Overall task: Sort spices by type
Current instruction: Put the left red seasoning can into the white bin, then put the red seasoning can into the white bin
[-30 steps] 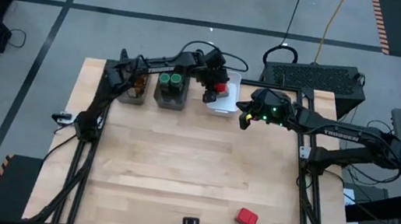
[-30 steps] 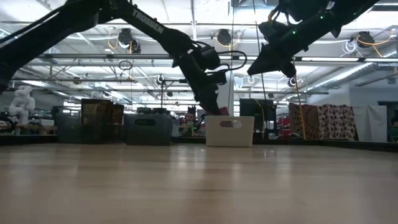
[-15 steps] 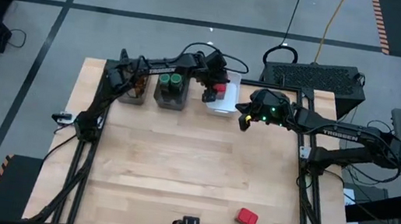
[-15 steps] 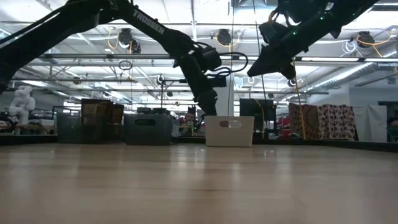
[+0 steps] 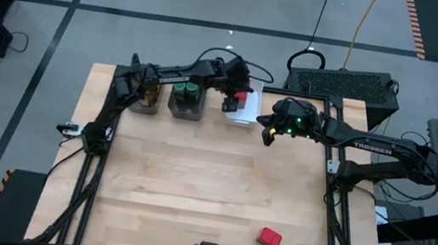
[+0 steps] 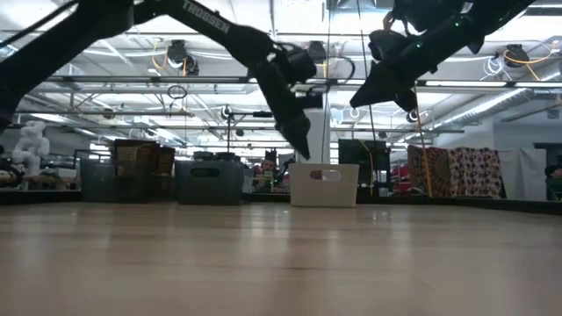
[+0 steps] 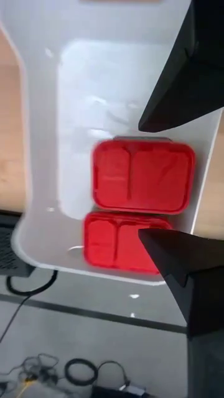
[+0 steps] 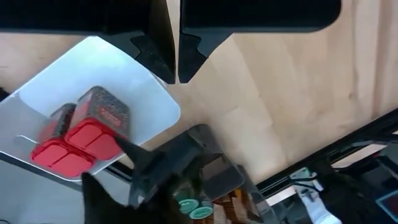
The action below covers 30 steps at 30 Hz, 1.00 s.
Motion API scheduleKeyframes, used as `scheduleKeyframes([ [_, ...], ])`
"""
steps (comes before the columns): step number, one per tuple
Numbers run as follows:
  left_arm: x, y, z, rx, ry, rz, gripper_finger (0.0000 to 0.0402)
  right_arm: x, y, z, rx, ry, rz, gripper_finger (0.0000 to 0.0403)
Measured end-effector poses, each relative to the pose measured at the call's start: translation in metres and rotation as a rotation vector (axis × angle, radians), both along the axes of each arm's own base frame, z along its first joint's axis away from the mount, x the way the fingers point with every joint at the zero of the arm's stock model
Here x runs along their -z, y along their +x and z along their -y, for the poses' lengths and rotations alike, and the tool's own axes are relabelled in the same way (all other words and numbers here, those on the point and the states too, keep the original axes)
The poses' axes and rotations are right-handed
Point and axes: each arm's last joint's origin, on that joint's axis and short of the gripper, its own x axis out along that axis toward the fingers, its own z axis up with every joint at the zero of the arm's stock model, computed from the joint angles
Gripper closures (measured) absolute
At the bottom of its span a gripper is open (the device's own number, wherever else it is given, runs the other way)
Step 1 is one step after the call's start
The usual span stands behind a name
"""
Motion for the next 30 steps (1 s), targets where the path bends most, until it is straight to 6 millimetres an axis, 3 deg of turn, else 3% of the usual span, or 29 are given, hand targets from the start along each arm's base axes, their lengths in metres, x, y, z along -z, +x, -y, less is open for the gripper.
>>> scheduleKeyframes([
  [7,-0.045,-0.007,0.031,0.058,-0.044,0.082,0.0130,-0.005,-0.008,-0.005,-0.068,0.039,0.002,0.0403],
  [14,-0.075,-0.017,0.089,0.225,-0.448,0.138,0.0130,-0.010,-0.031,-0.022,-0.136,0.111,-0.068,0.0403],
  [21,-0.074,-0.002,0.170,0.414,-0.520,0.081,0.0130,-0.019,-0.054,-0.056,-0.240,0.182,-0.099,0.0403],
  [30,-0.060,0.034,0.264,0.556,-0.431,0.229,0.0129,-0.022,-0.065,-0.100,-0.392,0.259,-0.113,0.0403],
])
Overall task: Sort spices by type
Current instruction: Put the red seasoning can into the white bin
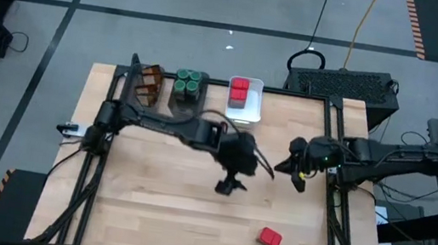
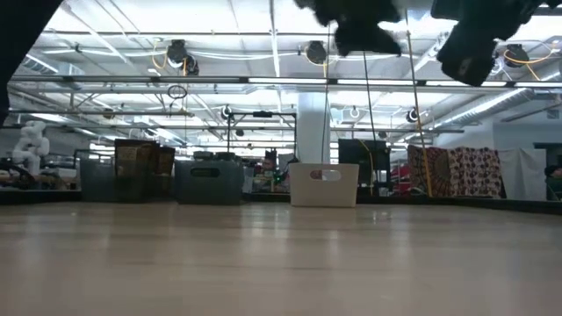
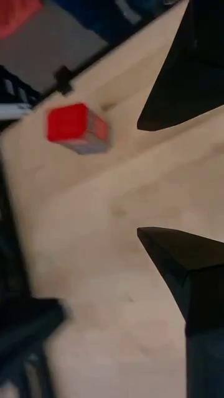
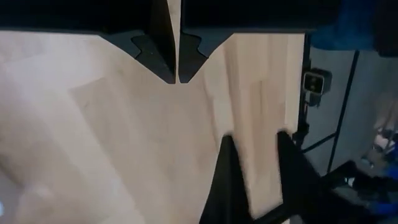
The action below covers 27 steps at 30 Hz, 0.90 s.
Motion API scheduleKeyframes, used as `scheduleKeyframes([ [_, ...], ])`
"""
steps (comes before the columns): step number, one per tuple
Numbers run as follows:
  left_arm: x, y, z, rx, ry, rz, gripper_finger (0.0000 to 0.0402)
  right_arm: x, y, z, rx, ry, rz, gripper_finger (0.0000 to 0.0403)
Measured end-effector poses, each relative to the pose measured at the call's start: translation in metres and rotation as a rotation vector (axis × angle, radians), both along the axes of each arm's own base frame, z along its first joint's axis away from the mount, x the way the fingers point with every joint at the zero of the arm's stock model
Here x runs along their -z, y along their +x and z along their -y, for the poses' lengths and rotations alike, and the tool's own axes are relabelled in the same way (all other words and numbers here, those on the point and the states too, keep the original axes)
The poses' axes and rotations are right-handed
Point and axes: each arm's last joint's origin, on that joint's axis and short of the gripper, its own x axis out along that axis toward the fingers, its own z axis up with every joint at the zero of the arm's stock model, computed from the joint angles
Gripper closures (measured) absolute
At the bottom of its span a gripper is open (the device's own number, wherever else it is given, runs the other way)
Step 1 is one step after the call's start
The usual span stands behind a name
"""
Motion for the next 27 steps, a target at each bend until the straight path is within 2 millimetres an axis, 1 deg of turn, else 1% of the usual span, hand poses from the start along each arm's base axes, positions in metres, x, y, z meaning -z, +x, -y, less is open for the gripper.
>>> scheduleKeyframes([
  [4,0.019,0.014,0.030,0.048,-0.008,0.044,0.0129,0.002,-0.004,-0.015,-0.045,0.027,-0.029,0.0403],
  [8,0.034,0.024,0.053,0.086,-0.021,0.087,0.0129,0.004,-0.012,-0.027,-0.040,0.058,-0.083,0.0403],
  [12,0.050,0.037,0.065,0.103,-0.047,0.152,0.0129,0.008,-0.022,-0.037,-0.016,0.058,-0.147,0.0403],
  [17,0.073,0.051,0.081,0.155,-0.032,0.256,0.0130,0.010,-0.029,-0.053,-0.065,0.102,-0.179,0.0403],
  [23,0.102,0.059,0.095,0.186,-0.034,0.283,0.0130,0.012,-0.036,-0.074,-0.079,0.118,-0.192,0.0403],
  [27,0.110,0.062,0.105,0.202,-0.042,0.318,0.0130,0.016,-0.038,-0.084,-0.055,0.102,-0.200,0.0403],
])
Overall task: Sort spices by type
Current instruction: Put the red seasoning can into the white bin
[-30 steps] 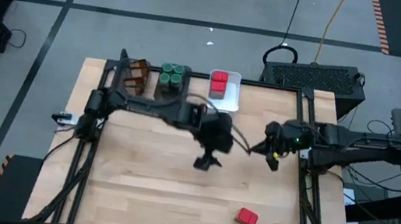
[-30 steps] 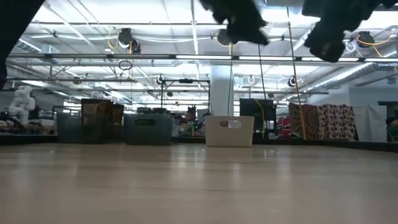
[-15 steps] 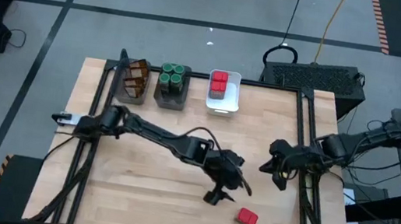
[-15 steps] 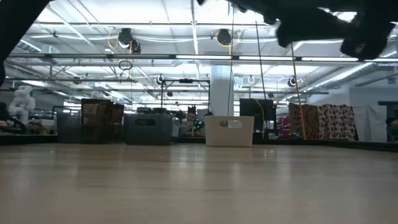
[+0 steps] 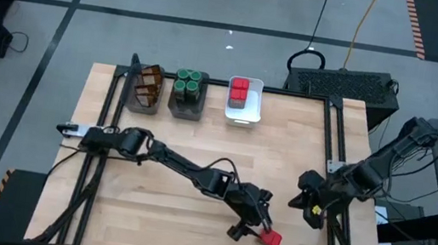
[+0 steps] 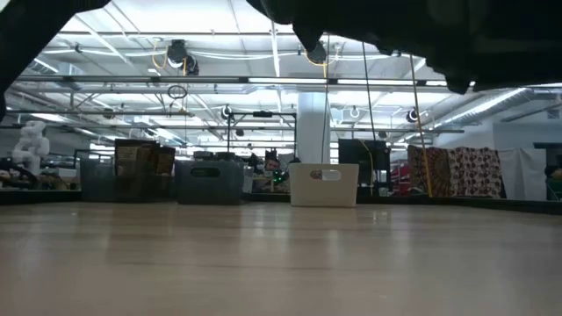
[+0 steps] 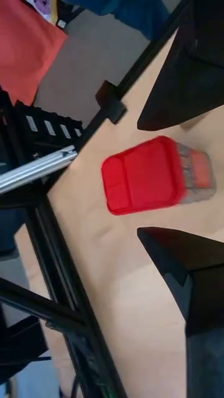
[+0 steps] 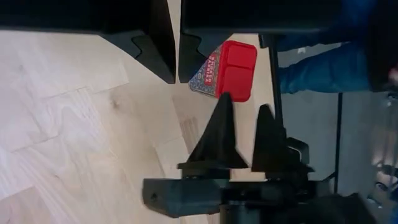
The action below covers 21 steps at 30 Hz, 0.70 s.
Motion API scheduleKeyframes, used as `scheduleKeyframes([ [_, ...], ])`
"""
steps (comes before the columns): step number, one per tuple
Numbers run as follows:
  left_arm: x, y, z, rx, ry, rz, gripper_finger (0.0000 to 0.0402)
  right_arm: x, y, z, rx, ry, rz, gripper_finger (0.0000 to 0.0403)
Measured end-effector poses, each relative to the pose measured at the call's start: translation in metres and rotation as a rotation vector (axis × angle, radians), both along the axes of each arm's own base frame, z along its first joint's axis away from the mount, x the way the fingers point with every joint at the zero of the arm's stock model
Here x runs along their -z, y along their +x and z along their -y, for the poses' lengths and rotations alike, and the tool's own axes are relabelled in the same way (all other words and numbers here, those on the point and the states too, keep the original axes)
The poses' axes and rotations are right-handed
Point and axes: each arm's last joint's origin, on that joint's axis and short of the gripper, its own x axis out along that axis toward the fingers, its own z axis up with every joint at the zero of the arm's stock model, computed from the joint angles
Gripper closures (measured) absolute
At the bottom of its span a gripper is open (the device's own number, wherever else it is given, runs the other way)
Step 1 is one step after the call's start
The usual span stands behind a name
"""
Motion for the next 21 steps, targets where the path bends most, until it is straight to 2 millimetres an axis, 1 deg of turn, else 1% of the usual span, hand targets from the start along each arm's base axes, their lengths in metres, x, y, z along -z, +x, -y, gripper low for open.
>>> scheduleKeyframes([
  [7,-0.002,-0.001,0.015,-0.031,0.012,0.059,0.0130,0.009,0.002,-0.015,0.022,0.000,-0.049,0.0403],
  [15,-0.002,-0.002,0.023,-0.124,0.056,0.087,0.0130,0.018,0.010,-0.034,0.005,0.020,-0.056,0.0403],
  [19,0.001,-0.002,0.028,-0.139,0.023,0.074,0.0130,0.020,0.011,-0.037,0.025,0.006,-0.044,0.0403],
  [21,0.005,-0.003,0.030,-0.142,0.018,0.062,0.0130,0.020,0.011,-0.037,0.037,0.007,-0.042,0.0403],
])
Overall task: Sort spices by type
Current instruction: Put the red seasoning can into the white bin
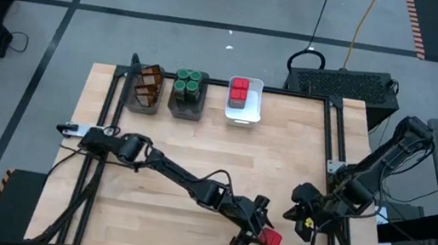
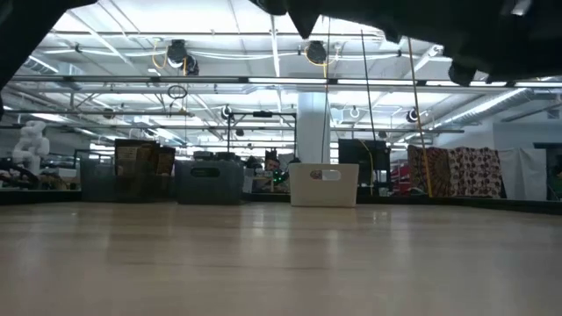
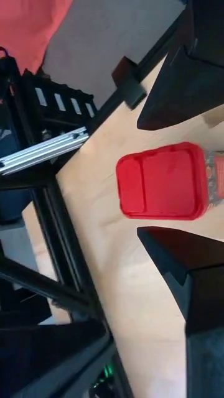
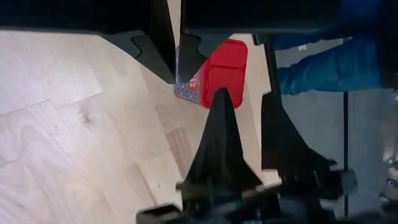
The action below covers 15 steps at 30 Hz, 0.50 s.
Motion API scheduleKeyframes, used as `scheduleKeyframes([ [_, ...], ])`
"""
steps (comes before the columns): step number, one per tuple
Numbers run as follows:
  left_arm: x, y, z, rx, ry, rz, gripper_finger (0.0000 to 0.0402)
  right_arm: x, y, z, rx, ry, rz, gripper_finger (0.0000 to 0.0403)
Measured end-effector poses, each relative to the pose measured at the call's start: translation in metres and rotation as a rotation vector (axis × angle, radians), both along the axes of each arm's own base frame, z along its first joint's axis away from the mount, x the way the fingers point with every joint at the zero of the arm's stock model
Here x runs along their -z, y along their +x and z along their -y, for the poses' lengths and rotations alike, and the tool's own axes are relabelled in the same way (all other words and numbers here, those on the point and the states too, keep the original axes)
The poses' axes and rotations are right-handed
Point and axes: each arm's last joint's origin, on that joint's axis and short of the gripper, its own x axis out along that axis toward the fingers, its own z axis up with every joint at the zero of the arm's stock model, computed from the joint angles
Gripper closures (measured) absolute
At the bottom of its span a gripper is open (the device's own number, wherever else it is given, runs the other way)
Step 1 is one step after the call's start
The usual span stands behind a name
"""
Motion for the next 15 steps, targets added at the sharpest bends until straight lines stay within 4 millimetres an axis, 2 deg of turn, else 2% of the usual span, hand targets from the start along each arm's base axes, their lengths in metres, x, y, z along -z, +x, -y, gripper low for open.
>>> scheduleKeyframes([
  [6,0.006,0.005,0.002,-0.056,0.008,0.080,0.0130,0.000,0.000,0.000,0.007,0.008,0.000,0.0403],
  [15,0.016,0.004,0.008,-0.062,0.008,0.048,0.0130,0.000,0.000,0.000,0.013,0.014,0.000,0.0403],
])
